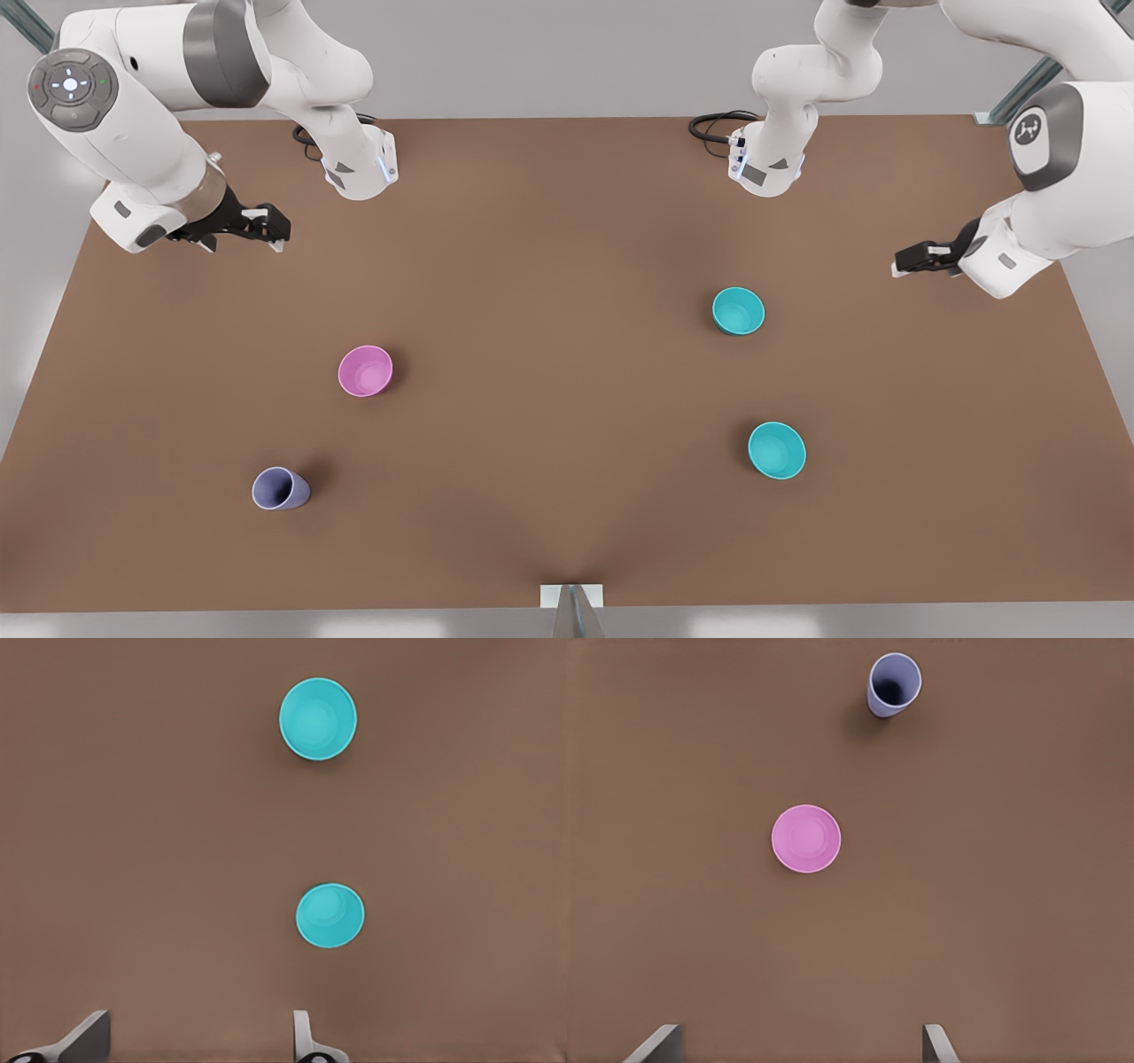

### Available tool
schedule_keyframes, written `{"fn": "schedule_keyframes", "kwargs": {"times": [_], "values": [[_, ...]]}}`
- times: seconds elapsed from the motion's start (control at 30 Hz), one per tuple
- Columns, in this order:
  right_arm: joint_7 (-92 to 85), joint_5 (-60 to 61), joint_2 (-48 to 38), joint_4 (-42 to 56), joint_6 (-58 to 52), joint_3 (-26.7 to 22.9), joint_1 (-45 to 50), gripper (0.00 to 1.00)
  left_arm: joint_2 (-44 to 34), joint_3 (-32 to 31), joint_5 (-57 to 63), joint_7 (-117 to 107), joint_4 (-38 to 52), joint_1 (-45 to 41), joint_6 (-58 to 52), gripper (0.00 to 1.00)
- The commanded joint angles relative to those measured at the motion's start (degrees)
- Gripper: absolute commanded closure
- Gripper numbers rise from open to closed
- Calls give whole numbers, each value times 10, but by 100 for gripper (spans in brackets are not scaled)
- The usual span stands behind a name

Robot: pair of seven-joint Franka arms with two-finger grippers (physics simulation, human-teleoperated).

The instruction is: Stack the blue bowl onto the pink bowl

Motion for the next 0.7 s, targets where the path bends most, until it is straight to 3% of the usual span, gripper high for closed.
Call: {"fn": "schedule_keyframes", "kwargs": {"times": [0.0, 0.1, 0.2, 0.33, 0.67], "values": [[17, 3, -1, 0, 6, 1, 0, 0, 0, 1, 0, 3, 1, 0, -9, 0], [14, -28, 82, -16, 5, -4, 5, 0, 2, 1, 3, 3, 1, 1, -9, 0], [17, -35, 142, -132, 203, -9, -19, 0, 5, 1, 3, 3, 1, 1, -10, 0], [16, -27, 245, -152, 334, -8, -96, 0, 4, 1, 3, 1, 1, 1, -37, 0], [15, 67, 238, -282, 431, -2, -97, 0, 14, 1, 5, 1, -1, 1, -48, 0]]}}
